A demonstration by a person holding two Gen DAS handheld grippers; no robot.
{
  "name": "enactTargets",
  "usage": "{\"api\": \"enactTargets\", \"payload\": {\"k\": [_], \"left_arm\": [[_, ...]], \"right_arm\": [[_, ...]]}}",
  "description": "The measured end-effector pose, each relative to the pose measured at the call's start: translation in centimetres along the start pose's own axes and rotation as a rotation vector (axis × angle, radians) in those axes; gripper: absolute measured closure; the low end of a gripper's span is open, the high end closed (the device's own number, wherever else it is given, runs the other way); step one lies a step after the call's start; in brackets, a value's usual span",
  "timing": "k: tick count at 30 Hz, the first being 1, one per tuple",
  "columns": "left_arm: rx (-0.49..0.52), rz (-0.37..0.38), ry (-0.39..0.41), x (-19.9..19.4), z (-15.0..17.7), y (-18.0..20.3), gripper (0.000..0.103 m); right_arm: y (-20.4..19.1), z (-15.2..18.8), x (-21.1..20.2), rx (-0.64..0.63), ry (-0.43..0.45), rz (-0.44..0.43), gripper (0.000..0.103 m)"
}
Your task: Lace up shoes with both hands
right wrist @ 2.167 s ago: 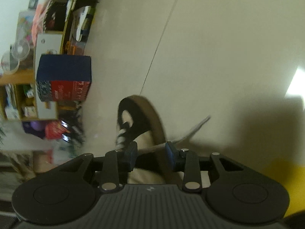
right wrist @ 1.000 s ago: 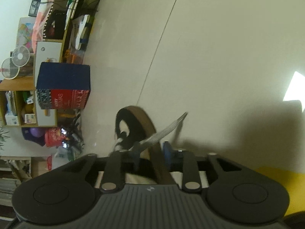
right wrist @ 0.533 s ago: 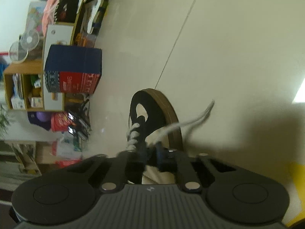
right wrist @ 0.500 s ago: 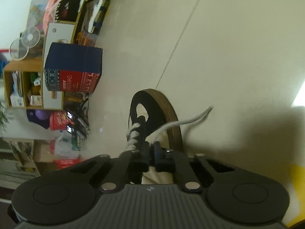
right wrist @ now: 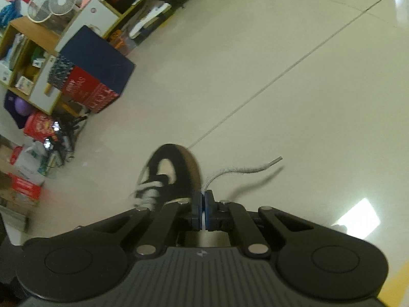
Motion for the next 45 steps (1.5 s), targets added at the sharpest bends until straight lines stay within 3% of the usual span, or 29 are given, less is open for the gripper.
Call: {"api": "enactTargets", "payload": {"k": [8, 13, 16, 17, 20, 22, 23, 24, 27, 32, 38, 39, 40, 42, 45], "left_arm": [[-0.026, 0.005, -0.01, 0.2, 0.2, -0.2, 0.087], [-0.041, 0.021, -0.024, 0.3, 0.4, -0.3, 0.086], [-0.039, 0.024, -0.028, 0.2, 0.5, -0.2, 0.085], [-0.039, 0.026, -0.026, 0.1, 0.5, -0.1, 0.083], [-0.034, 0.026, -0.018, -0.1, 0.4, 0.2, 0.066], [-0.003, 0.009, -0.012, 0.0, 0.2, 0.7, 0.054], [0.02, -0.002, -0.01, 0.1, 0.2, 1.0, 0.053], [0.046, -0.015, -0.008, 0.2, 0.2, 1.2, 0.053], [0.076, -0.03, 0.005, 0.5, 0.1, 1.7, 0.053], [0.036, -0.018, 0.024, 0.8, 0.2, 1.4, 0.053], [-0.123, -0.03, -0.012, 1.7, 1.1, -0.7, 0.054], [-0.169, -0.019, -0.031, 2.1, 1.5, -1.1, 0.055], [-0.234, 0.008, -0.059, 2.5, 2.0, -1.7, 0.064], [-0.36, 0.043, -0.104, 3.3, 3.0, -2.7, 0.064], [-0.403, 0.056, -0.101, 3.5, 3.3, -3.1, 0.062]], "right_arm": [[3.0, -0.5, -0.6, -0.017, 0.017, 0.104, 0.101], [5.8, -0.7, -0.6, 0.039, 0.014, 0.19, 0.101], [6.1, -0.4, -0.7, 0.089, -0.006, 0.161, 0.1], [6.2, -0.4, -0.8, 0.114, -0.002, 0.151, 0.095], [6.5, -0.4, -1.3, 0.18, 0.014, 0.11, 0.093], [6.4, -0.3, -1.3, 0.198, 0.001, 0.096, 0.082], [6.2, -0.3, -1.2, 0.198, -0.003, 0.085, 0.069], [6.0, -0.3, -1.2, 0.197, -0.008, 0.074, 0.065], [5.0, -0.2, -0.8, 0.191, -0.033, 0.033, 0.065], [3.3, 0.3, 0.1, 0.227, -0.084, -0.042, 0.065], [1.5, 1.3, 1.8, 0.37, -0.158, -0.15, 0.065], [1.3, 1.3, 1.9, 0.369, -0.157, -0.154, 0.065], [1.1, 1.3, 1.9, 0.368, -0.156, -0.157, 0.065], [0.6, 1.2, 1.9, 0.366, -0.154, -0.163, 0.066], [0.0, 1.2, 2.0, 0.363, -0.152, -0.173, 0.084]]}}
Point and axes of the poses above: each gripper's, at about its wrist camera, not at the fingertips, and x roughly the way its jaws point, y to its right, z to its underside, the point moved 5 cm from there along x, roughly the way its jaws point, and after that the axes turned 3 degrees about y, right-handed, at the moved point
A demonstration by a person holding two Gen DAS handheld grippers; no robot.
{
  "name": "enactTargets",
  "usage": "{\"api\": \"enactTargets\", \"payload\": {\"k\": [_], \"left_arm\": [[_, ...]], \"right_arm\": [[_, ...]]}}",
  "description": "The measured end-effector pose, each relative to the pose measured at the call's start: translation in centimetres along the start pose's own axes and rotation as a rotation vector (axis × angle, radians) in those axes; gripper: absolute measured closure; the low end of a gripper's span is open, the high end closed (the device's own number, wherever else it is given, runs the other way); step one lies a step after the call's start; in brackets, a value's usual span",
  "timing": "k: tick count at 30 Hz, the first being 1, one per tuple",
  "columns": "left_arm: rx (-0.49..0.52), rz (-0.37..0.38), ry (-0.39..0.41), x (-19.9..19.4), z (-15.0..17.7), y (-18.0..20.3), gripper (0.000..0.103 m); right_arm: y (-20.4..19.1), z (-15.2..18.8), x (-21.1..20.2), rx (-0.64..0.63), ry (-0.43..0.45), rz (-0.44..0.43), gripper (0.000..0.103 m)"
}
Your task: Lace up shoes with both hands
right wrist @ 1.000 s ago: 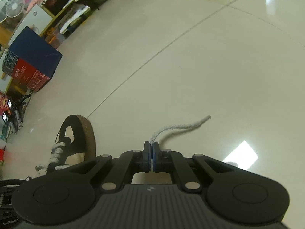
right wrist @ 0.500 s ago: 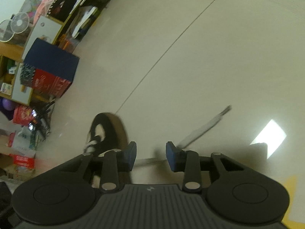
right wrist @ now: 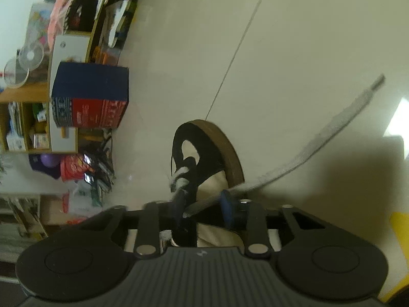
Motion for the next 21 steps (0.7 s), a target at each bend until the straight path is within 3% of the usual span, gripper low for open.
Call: {"api": "enactTargets", "payload": {"k": [3, 7, 10, 13, 15, 21], "left_arm": [[0.081, -0.043, 0.014, 0.2, 0.2, 0.8, 0.058], [0.115, -0.074, 0.032, 0.5, 0.4, 1.1, 0.048], [0.134, -0.08, 0.038, 0.5, 0.5, 1.2, 0.045], [0.147, -0.088, 0.041, 0.5, 0.5, 1.3, 0.042], [0.146, -0.096, 0.038, 0.5, 0.5, 1.2, 0.038], [0.142, -0.113, 0.025, 0.6, 0.4, 1.3, 0.034]], "right_arm": [[-0.5, 0.1, 0.0, -0.043, 0.009, 0.018, 0.1], [-0.6, 0.3, -0.4, -0.143, 0.035, 0.083, 0.101], [-0.4, 0.3, -0.8, -0.283, 0.065, 0.213, 0.103], [1.0, 0.0, -1.4, -0.312, 0.071, 0.288, 0.103], [2.2, -0.2, -1.7, -0.271, 0.055, 0.285, 0.103], [3.5, -0.1, -2.1, -0.054, 0.017, 0.134, 0.092]]}}
Point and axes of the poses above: each gripper's, at about its wrist camera, not at the fingertips, and x roughly the way its jaws point, y to its right, z to its underside, the point moved 5 cm from there along x, roughly the way its jaws point, and after that the axes turned 3 degrees about y, right-handed, at the moved point
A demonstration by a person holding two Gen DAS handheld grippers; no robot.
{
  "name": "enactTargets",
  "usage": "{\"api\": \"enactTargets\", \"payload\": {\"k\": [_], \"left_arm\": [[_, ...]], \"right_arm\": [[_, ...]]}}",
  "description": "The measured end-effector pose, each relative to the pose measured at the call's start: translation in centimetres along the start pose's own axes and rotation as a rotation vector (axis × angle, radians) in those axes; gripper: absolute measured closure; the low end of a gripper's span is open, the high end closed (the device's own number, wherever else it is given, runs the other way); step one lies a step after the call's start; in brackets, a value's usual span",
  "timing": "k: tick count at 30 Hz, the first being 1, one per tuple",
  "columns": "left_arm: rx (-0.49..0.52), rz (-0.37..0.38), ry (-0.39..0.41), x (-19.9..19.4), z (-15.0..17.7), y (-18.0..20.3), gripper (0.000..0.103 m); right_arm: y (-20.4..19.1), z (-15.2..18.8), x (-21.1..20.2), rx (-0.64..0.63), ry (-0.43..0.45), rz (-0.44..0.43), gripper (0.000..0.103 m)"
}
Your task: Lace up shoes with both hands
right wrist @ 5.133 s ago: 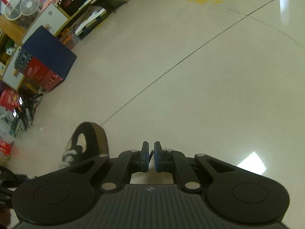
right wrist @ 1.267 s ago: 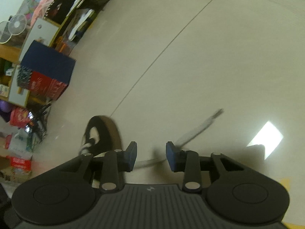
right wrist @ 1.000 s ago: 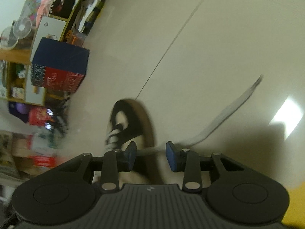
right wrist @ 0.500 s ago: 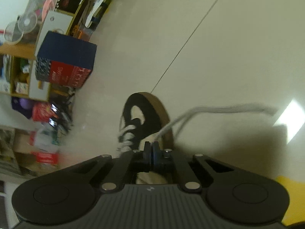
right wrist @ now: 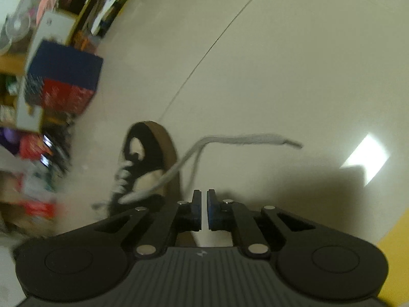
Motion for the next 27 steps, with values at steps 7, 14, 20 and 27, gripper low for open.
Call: {"api": "enactTargets", "payload": {"k": [7, 14, 20, 27], "left_arm": [[-0.004, -0.006, -0.003, -0.2, 0.8, 0.3, 0.033], [0.034, -0.032, -0.027, 0.1, 0.9, 2.0, 0.009], [0.024, -0.061, -0.043, 0.6, 1.4, 2.9, 0.0], [0.017, -0.052, 0.015, -0.6, 3.2, 2.9, 0.0]], "right_arm": [[-1.6, 0.2, 0.2, 0.119, 0.008, -0.108, 0.064], [-2.8, -0.3, 0.8, 0.152, 0.004, -0.133, 0.064], [-3.2, -0.1, 1.5, 0.12, -0.014, -0.121, 0.064], [-3.8, 0.2, 1.9, 0.063, 0.001, -0.096, 0.08]]}}
Point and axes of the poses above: each gripper's, at about its wrist camera, not at the fingertips, and x roughly the way its jaws point, y to its right, z to its underside, the point moved 5 cm from there along x, roughly the way its jaws point, and after that the axes turned 3 degrees about y, right-handed, at the moved point
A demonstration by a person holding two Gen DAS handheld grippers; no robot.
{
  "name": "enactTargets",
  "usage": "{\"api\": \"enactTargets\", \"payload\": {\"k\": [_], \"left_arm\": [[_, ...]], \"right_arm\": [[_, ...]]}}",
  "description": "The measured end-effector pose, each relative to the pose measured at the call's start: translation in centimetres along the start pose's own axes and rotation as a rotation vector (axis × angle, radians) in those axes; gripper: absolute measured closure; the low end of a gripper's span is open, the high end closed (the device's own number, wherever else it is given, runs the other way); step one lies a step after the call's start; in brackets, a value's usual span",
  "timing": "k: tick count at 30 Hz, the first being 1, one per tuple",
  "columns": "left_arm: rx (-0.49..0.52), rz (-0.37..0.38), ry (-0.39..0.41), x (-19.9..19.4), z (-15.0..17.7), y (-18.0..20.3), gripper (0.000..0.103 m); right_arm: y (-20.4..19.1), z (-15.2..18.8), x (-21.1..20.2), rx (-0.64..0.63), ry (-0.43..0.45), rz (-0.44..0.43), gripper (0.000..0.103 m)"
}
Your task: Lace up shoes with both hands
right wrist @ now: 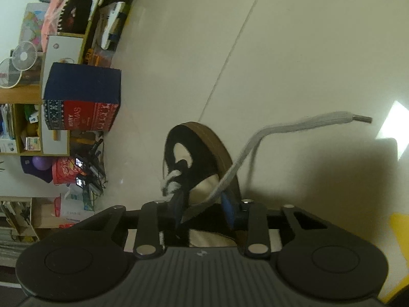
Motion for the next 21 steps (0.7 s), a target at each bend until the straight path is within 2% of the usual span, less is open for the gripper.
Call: {"api": "enactTargets", "payload": {"k": [1, 3, 12, 19, 21], "left_arm": [[0.001, 0.0, 0.004, -0.1, 0.2, 0.1, 0.0], [0.003, 0.0, 0.006, -0.1, 0.2, 0.3, 0.0], [-0.008, -0.012, 0.025, -0.8, 1.7, 1.1, 0.0], [-0.009, -0.011, 0.024, -1.3, 2.7, 1.6, 0.0], [-0.01, -0.009, 0.021, -0.7, 2.3, 0.6, 0.0]], "right_arm": [[-0.2, 0.0, -0.1, -0.028, 0.007, 0.007, 0.084], [-0.6, 0.1, -0.3, -0.083, 0.02, 0.022, 0.099], [-2.5, 0.3, -1.1, -0.323, 0.08, 0.085, 0.099], [-2.6, -0.5, -1.1, -0.427, 0.096, 0.151, 0.099], [-2.4, -0.9, -1.1, -0.434, 0.111, 0.179, 0.099]]}}
Point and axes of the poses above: each gripper's, at about its wrist camera, not at the fingertips, and x roughly the way its jaws point, y to its right, z to its underside, the point moved 5 cm from there along x, roughly the way its jaws point, and after that the axes turned 3 degrees about y, right-handed, at the moved point
